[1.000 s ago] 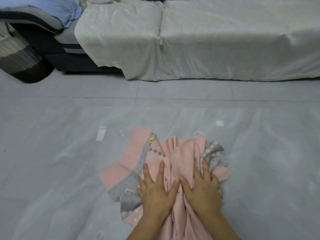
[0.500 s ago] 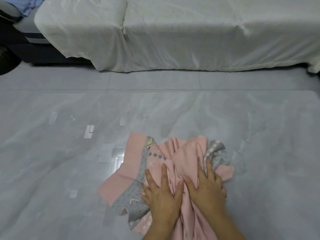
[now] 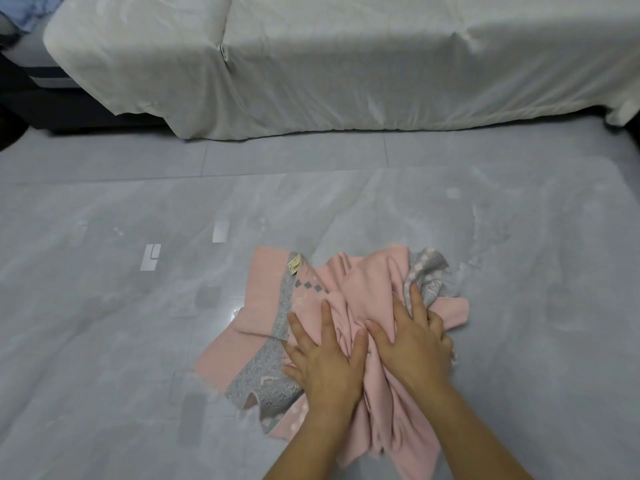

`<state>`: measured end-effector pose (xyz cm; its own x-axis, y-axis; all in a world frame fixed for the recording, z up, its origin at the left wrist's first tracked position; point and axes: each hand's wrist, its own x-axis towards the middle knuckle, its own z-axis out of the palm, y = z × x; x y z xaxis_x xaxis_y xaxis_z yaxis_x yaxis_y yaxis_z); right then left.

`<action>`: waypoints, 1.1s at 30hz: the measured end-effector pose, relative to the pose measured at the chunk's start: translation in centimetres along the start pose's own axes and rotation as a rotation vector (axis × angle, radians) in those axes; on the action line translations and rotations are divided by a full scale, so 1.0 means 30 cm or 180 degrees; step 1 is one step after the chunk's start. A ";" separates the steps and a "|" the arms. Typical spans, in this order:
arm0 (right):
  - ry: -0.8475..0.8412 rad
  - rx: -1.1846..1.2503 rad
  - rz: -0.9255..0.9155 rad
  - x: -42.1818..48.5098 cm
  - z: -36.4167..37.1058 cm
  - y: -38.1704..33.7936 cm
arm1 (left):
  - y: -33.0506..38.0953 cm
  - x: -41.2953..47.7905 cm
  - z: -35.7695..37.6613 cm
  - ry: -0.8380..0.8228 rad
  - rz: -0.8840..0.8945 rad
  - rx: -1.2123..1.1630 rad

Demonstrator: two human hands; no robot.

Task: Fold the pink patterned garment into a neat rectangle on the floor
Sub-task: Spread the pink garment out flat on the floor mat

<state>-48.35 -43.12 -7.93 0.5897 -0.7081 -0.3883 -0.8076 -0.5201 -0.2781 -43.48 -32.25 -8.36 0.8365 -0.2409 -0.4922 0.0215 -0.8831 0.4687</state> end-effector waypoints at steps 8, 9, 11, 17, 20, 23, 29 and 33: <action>-0.0043 0.0148 -0.0069 0.015 -0.031 0.003 | -0.023 0.005 -0.048 -0.0158 0.0076 -0.0097; 0.0000 0.0166 -0.0091 0.021 -0.041 -0.001 | -0.037 0.006 -0.069 -0.0125 0.0079 -0.0131; 0.0251 0.0200 -0.0168 0.043 -0.064 -0.029 | -0.079 0.008 -0.115 0.0036 0.0066 -0.0114; 0.0482 0.0146 -0.1001 0.125 -0.090 -0.275 | -0.289 0.107 -0.261 0.0701 -0.0359 0.0167; 0.0264 -0.0117 -0.1385 0.170 -0.044 -0.398 | -0.382 0.165 -0.305 0.0794 -0.0371 0.0415; 0.0033 -0.0255 -0.1340 0.234 0.014 -0.499 | -0.442 0.201 -0.321 0.0853 0.0000 0.0577; -0.0179 -0.0492 -0.1065 0.317 0.084 -0.610 | -0.477 0.225 -0.319 0.0898 0.0246 0.0596; -0.0235 -0.1081 -0.0986 0.327 0.094 -0.648 | -0.461 0.221 -0.360 0.0741 0.0298 0.0664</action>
<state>-26.89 -38.61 -8.82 0.7911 -0.4651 -0.3973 -0.5387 -0.8374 -0.0922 -32.31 -17.30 -10.20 0.9328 -0.2477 -0.2618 -0.1540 -0.9307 0.3319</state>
